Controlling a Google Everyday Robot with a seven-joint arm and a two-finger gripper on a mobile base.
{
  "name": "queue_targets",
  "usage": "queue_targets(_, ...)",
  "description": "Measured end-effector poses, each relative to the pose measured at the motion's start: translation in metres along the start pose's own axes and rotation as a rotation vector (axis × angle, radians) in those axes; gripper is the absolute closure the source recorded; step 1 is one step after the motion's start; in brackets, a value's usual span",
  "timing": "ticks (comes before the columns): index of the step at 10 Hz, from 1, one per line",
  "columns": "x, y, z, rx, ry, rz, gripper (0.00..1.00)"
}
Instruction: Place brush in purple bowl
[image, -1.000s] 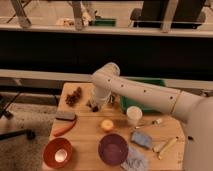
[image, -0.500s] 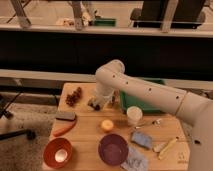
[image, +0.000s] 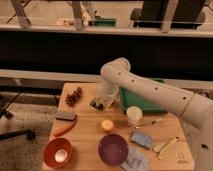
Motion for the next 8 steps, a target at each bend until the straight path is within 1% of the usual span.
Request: queue_targets(8,-0.008,0.02,-0.021,-0.01,-0.033,0.023,1.0)
